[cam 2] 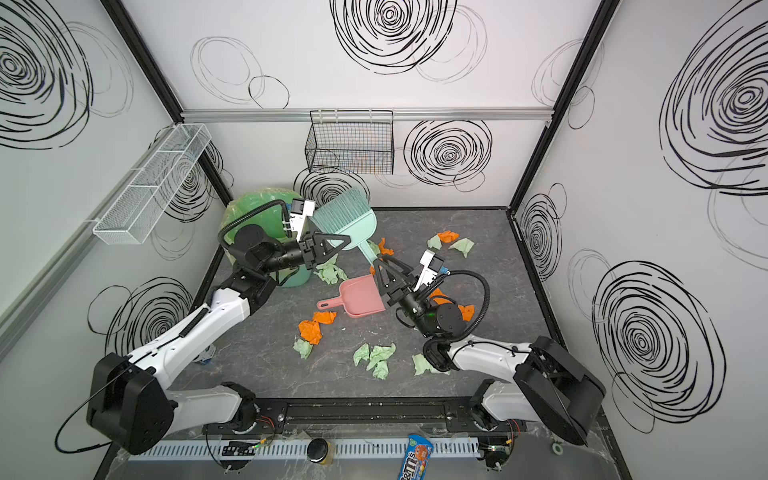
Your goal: Sweep away the paper scraps from the table
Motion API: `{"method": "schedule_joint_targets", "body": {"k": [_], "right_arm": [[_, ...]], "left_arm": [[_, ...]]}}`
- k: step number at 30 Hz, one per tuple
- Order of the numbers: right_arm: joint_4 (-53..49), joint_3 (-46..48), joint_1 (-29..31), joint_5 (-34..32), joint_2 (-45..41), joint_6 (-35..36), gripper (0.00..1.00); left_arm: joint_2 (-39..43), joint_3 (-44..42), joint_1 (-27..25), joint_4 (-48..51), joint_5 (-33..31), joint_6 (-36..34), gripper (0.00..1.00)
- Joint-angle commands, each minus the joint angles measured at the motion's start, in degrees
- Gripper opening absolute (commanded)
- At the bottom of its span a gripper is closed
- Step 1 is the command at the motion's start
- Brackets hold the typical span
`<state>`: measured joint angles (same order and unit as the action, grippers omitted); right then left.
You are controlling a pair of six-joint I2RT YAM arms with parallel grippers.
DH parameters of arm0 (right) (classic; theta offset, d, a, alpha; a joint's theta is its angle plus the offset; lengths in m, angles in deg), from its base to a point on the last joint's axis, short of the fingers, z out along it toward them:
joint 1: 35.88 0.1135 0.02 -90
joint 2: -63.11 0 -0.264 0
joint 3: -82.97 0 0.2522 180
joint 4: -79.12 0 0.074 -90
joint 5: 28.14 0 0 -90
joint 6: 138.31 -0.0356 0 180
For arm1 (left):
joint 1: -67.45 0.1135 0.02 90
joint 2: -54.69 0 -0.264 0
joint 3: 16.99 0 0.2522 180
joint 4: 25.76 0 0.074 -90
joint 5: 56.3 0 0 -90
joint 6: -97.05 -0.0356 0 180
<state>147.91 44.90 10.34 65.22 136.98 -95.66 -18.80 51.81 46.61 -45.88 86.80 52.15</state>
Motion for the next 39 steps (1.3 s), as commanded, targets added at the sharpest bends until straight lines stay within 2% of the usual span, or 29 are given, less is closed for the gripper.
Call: {"method": "schedule_joint_targets", "body": {"k": [1, 11, 34, 36, 39], "right_arm": [[1.49, -3.72, 0.09, 2.62, 2.33, -0.19, 0.63], [6.05, -7.97, 0.1, 5.58, 7.27, -0.66, 0.43], [5.27, -10.58, -0.25, 7.04, 7.64, 0.51, 0.25], [5.09, -10.58, -0.25, 7.19, 7.39, 0.59, 0.24], [4.87, -10.06, -0.25, 7.11, 6.92, 0.57, 0.19]], "left_arm": [[0.63, -0.38, 0.13, -2.56, 1.09, 0.69, 0.0], [0.72, -0.73, 0.42, -2.25, 1.22, 0.51, 0.0], [-0.34, -1.78, 0.67, -1.21, 0.64, -1.39, 0.0], [-0.34, -1.75, 0.58, -0.3, 0.3, -2.38, 0.0], [-0.72, -0.39, 0.22, 6.09, -0.69, -7.1, 0.0]]}}
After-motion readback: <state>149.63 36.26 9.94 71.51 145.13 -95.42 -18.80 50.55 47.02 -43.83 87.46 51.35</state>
